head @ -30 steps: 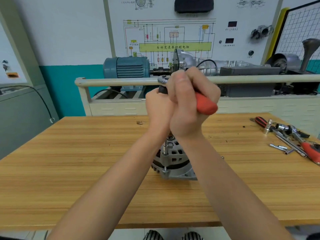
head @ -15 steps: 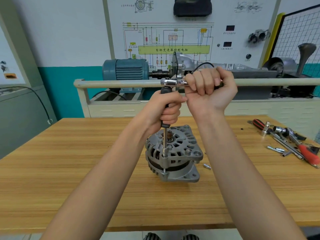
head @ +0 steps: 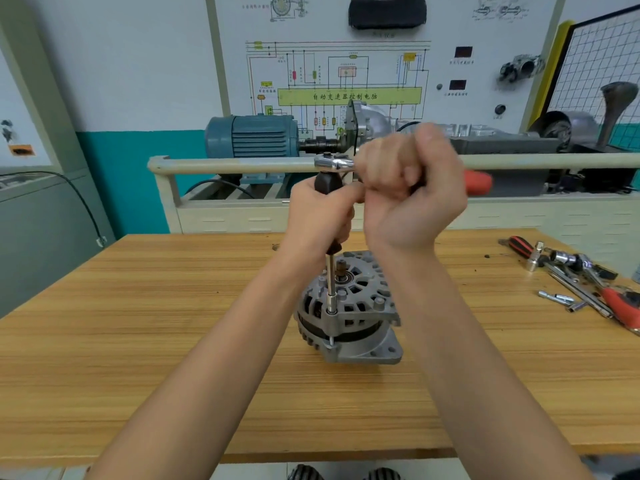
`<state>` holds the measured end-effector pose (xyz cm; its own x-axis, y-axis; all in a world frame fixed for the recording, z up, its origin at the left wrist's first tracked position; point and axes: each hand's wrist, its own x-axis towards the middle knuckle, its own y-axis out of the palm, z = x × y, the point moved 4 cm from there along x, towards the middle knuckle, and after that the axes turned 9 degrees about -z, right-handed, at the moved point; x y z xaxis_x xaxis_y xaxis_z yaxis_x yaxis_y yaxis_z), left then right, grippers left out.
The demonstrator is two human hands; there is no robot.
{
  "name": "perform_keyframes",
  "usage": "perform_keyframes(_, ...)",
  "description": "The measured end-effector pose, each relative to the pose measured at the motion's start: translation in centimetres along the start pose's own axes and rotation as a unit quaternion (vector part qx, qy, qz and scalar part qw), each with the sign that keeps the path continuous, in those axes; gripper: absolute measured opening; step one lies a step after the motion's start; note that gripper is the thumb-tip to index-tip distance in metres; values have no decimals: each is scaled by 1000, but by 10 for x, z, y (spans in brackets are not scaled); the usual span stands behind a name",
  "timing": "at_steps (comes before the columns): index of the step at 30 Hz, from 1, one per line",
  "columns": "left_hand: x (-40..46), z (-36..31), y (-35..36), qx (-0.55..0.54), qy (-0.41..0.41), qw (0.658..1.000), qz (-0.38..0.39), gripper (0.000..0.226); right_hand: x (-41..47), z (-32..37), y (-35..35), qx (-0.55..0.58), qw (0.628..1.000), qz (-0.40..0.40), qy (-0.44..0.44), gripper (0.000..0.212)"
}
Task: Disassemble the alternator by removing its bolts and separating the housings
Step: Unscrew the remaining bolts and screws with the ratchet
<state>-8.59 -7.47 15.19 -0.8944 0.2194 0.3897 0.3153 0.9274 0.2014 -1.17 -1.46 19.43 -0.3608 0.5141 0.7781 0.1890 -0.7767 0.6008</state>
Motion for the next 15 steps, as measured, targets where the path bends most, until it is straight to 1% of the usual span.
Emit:
perform_keyframes(2,3,1,-1,-39,-38,993,109,38,14,-6,-15,104,985,-54,131,43)
perform_keyframes(4,4,0,0,-71,-78,970,217,33,22,-13,-28,195,948,-114,225,41)
perform_keyframes(6,3,0,6,-98,-126,944,290,32,25,-21,-38,263,912,-167,267,39)
perform_keyframes(7,1,2,9,-98,-143,936,308,34,26,-23,-41,278,903,-184,271,39)
perform_keyframes(8,0,3,11,-87,-151,935,310,38,26,-23,-42,281,902,-191,267,38)
perform_keyframes(10,1,5,11,-62,-145,947,279,45,22,-18,-41,265,915,-184,242,38)
perform_keyframes(13,2,4,8,-32,-104,980,166,52,12,-8,-30,188,960,-126,165,40)
perform_keyframes(15,0,2,8,-10,-78,995,65,47,2,-3,-16,94,991,-69,72,40)
